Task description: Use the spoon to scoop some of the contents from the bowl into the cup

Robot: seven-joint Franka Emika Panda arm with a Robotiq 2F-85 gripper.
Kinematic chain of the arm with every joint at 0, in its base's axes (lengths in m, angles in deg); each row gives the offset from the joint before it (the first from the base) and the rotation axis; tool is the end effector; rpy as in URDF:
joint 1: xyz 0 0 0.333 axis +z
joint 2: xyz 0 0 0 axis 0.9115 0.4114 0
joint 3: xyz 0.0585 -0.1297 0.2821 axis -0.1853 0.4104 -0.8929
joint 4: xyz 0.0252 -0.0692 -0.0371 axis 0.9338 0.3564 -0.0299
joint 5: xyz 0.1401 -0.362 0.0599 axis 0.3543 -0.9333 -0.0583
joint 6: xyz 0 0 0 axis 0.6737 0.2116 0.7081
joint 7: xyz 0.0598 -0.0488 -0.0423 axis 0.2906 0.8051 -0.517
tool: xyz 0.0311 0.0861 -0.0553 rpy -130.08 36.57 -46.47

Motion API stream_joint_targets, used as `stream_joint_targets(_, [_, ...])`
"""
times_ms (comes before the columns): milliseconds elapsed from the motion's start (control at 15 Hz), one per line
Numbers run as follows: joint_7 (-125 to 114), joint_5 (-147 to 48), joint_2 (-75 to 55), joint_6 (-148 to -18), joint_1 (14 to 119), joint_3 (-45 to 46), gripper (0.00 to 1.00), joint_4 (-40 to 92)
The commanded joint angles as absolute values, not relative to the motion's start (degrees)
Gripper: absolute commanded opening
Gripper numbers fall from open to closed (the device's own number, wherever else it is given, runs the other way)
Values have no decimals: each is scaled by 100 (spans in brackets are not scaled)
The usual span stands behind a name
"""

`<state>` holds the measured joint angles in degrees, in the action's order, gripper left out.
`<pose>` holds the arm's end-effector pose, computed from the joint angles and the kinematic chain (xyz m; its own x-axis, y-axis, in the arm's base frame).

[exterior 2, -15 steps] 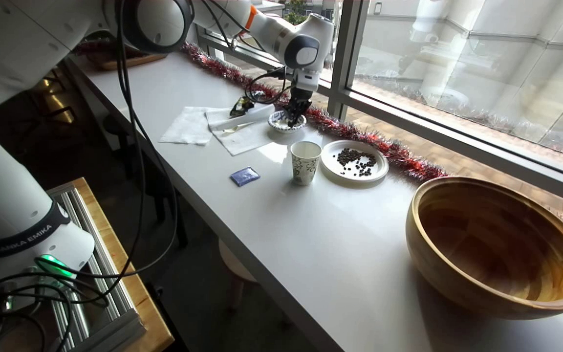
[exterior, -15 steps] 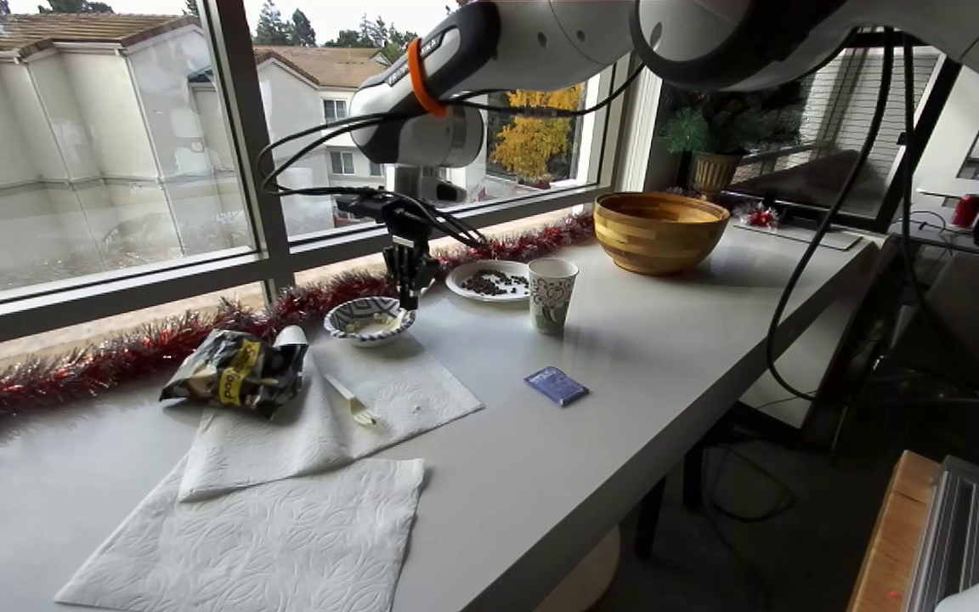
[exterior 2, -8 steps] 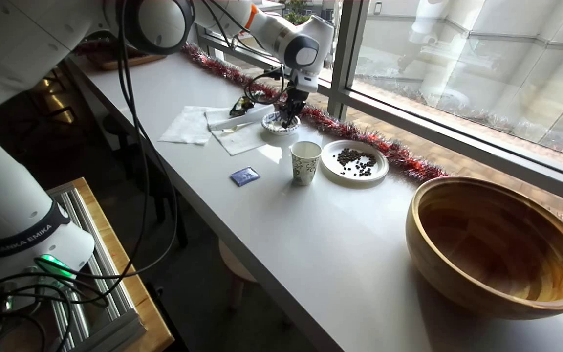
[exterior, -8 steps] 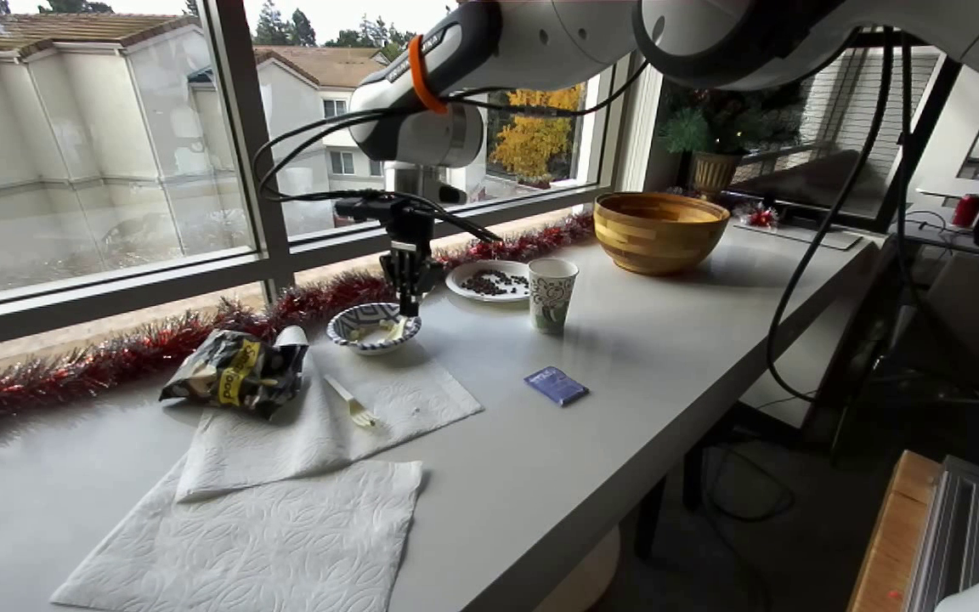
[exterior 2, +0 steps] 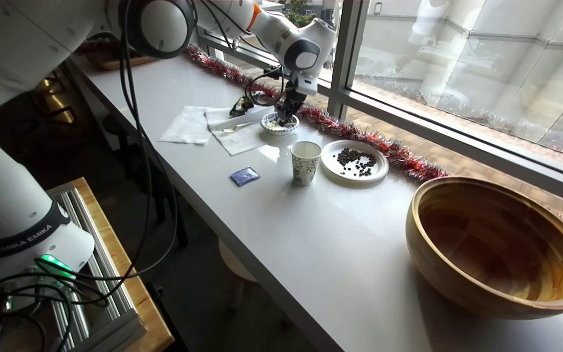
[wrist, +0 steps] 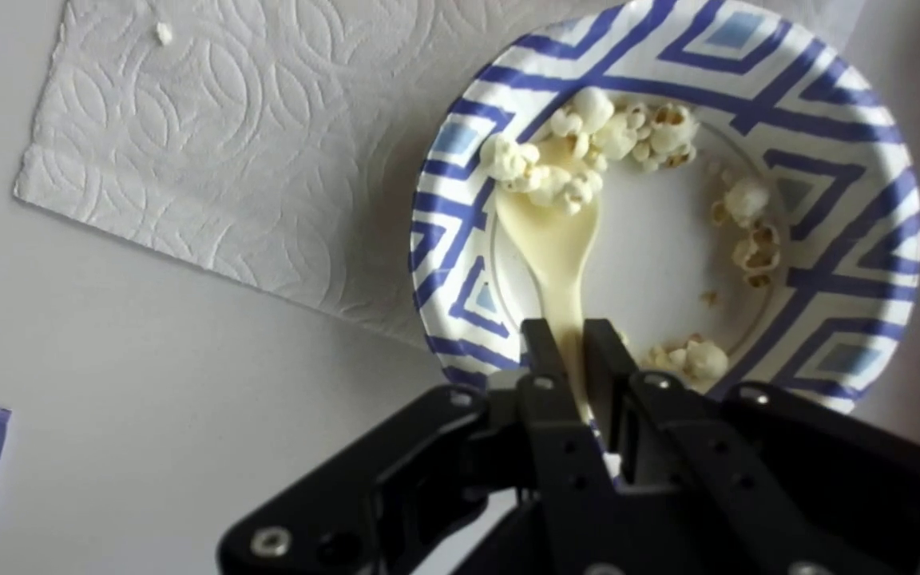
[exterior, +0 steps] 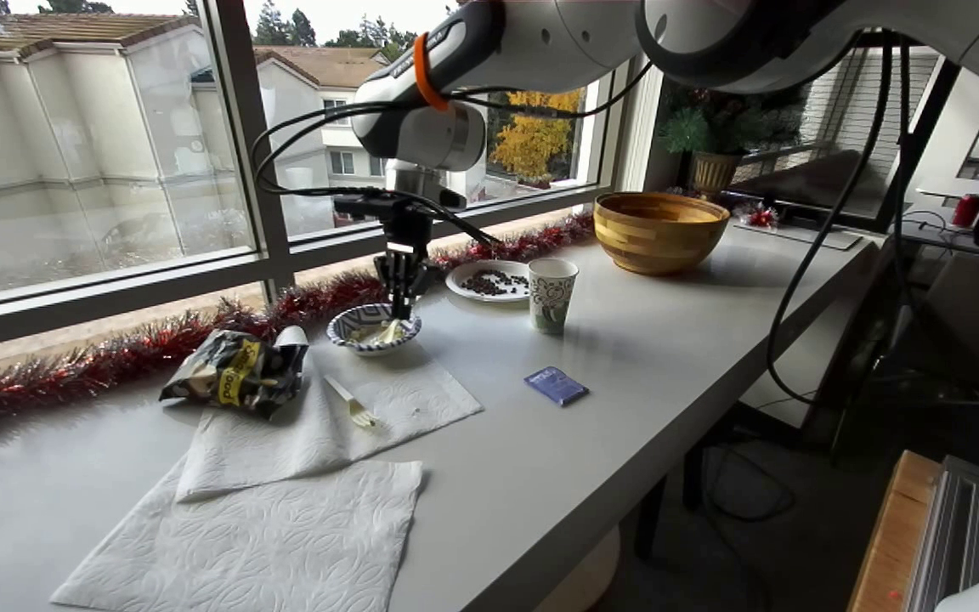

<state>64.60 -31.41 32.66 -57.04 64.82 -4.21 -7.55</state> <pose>0.7610 0.0111 0.1942 0.1274 -0.9517 -0.2794 -0.9807 -0.1630 0.1081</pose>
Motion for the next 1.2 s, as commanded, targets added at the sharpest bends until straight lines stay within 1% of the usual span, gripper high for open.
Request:
stream_joint_targets(0, [6213, -2811, 3316, -5655, 6304, -599, 3, -798])
stream_joint_targets(1133, [5568, -1921, 3479, -5573, 5738, -868, 3, -949])
